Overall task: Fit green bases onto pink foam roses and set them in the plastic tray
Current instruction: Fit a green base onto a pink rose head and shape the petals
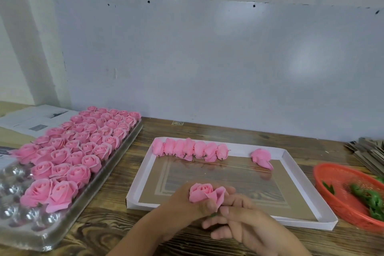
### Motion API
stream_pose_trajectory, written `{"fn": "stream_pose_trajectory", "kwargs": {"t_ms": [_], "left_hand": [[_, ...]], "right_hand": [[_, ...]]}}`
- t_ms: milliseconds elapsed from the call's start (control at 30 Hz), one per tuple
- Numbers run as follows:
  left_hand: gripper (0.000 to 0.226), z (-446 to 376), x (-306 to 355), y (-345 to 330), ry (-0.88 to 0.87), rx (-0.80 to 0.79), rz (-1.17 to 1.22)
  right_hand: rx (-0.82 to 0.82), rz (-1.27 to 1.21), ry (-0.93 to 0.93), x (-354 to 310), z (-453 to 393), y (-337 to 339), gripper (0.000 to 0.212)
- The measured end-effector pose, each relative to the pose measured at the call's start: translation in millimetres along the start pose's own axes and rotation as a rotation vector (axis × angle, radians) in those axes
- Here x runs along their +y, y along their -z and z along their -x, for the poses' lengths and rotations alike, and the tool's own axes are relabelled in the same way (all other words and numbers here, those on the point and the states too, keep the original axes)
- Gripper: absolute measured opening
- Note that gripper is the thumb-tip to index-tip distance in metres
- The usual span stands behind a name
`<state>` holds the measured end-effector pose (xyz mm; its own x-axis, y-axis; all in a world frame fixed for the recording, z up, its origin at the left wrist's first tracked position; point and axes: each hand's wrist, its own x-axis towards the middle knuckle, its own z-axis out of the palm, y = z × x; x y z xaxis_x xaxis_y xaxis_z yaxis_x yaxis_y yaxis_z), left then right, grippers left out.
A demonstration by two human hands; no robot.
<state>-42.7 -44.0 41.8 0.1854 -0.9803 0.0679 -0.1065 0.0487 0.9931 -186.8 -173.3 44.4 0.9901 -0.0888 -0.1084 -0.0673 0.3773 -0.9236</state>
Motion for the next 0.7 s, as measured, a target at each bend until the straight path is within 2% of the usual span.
{"fn": "stream_pose_trajectory", "kwargs": {"t_ms": [67, 200, 267, 367, 467, 567, 700], "left_hand": [[0.067, 0.6, 4.4, -1.2, -0.014, -0.016, 0.054], [0.053, -0.6, 3.6, -1.1, -0.088, -0.077, 0.087], [0.058, -1.1, 2.8, -1.7, -0.11, -0.082, 0.125], [0.07, -3.7, 0.4, -2.8, -0.17, 0.022, 0.211], [0.07, -5.0, 2.0, -2.3, -0.242, 0.173, 0.221], [0.056, -4.9, 1.7, -1.3, -0.273, 0.31, 0.196], [0.026, -5.9, 2.1, -3.9, -0.261, 0.324, 0.106]], "right_hand": [[0.03, -0.071, -0.012, 2.1, 0.6, -0.1, 0.069], [0.021, -0.024, 0.011, 1.1, -0.9, -6.5, 0.067], [0.011, 0.003, 0.023, 0.7, -2.1, -6.6, 0.067], [0.039, -0.051, 0.091, 0.5, -3.6, -2.2, 0.056], [0.155, -0.047, 0.164, 3.4, -6.0, -1.1, 0.048], [0.254, 0.134, 0.183, 8.8, -9.9, -2.6, 0.039], [0.271, 0.303, 0.173, 13.9, -12.5, -4.9, 0.032]]}}
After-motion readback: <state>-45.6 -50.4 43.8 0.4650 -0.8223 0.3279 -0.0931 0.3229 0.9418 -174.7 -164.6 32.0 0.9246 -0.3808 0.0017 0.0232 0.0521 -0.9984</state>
